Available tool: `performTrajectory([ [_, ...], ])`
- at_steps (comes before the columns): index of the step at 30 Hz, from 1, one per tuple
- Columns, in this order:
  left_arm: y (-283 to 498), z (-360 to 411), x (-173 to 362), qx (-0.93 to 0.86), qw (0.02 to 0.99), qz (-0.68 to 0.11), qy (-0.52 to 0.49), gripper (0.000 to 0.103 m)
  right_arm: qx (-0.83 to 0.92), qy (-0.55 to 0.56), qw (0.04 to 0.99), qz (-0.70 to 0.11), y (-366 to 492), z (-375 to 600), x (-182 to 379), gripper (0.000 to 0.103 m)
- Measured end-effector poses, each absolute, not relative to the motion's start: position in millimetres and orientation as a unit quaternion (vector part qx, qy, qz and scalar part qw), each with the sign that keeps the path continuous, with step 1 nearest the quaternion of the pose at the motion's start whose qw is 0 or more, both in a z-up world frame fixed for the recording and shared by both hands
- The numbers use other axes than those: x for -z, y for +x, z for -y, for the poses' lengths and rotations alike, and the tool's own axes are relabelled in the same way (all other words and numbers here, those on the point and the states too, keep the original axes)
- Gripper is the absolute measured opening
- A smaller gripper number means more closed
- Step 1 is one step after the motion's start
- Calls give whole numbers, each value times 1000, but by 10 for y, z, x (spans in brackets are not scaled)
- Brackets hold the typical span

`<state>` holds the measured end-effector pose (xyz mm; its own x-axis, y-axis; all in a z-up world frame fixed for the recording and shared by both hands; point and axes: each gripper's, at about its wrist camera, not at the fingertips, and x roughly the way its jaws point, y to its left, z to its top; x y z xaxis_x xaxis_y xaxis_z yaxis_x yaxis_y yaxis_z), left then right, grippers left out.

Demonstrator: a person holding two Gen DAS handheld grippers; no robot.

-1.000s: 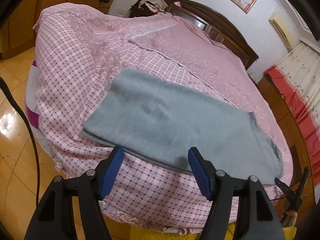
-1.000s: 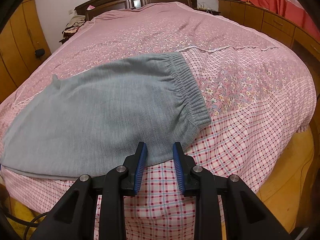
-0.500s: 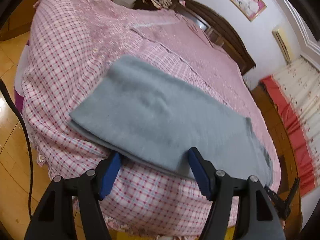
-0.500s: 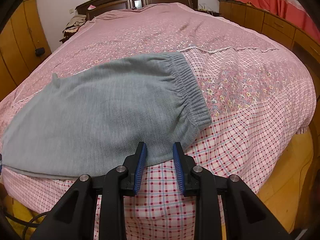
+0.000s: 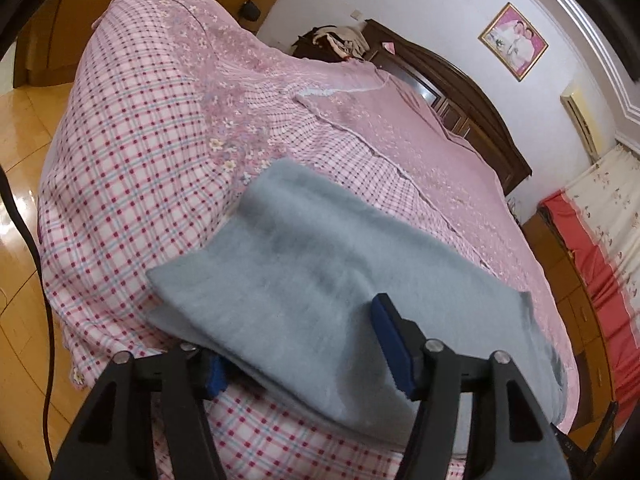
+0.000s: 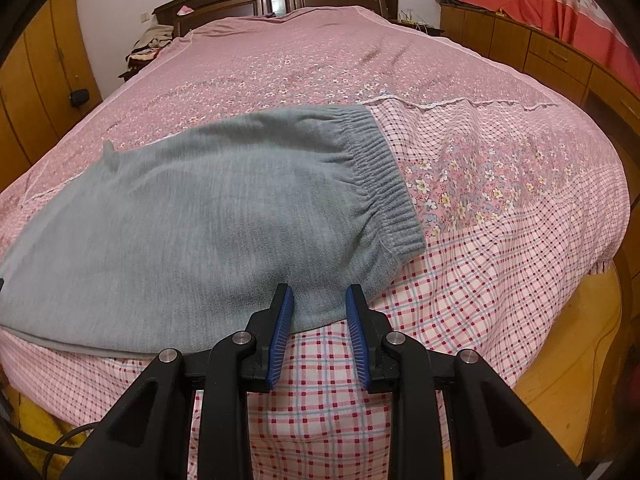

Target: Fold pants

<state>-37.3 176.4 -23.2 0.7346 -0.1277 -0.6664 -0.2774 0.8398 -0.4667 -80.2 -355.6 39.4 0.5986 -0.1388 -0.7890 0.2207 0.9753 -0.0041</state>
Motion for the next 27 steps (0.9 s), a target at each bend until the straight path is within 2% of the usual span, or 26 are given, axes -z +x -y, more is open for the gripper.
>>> performTrajectory([
  [2, -426, -1776, 208, -50, 889, -361, -277, 25, 102, 44, 892, -437, -794, 3538, -397, 29],
  [5, -496, -1856, 161, -49, 886, -346, -304, 11, 103, 42, 892, -438, -780, 3535, -404, 29],
  [8, -557, -1875, 58, -40, 890, -329, -312, 6, 104, 42, 892, -438, -779, 3532, -406, 29],
  [16, -510, -1503, -491, 21, 923, -293, -247, 5, 104, 43, 893, -436, -797, 3531, -402, 29],
  [27, -356, -792, -670, 100, 923, -320, -189, 6, 97, 49, 898, -427, -873, 3539, -394, 29],
])
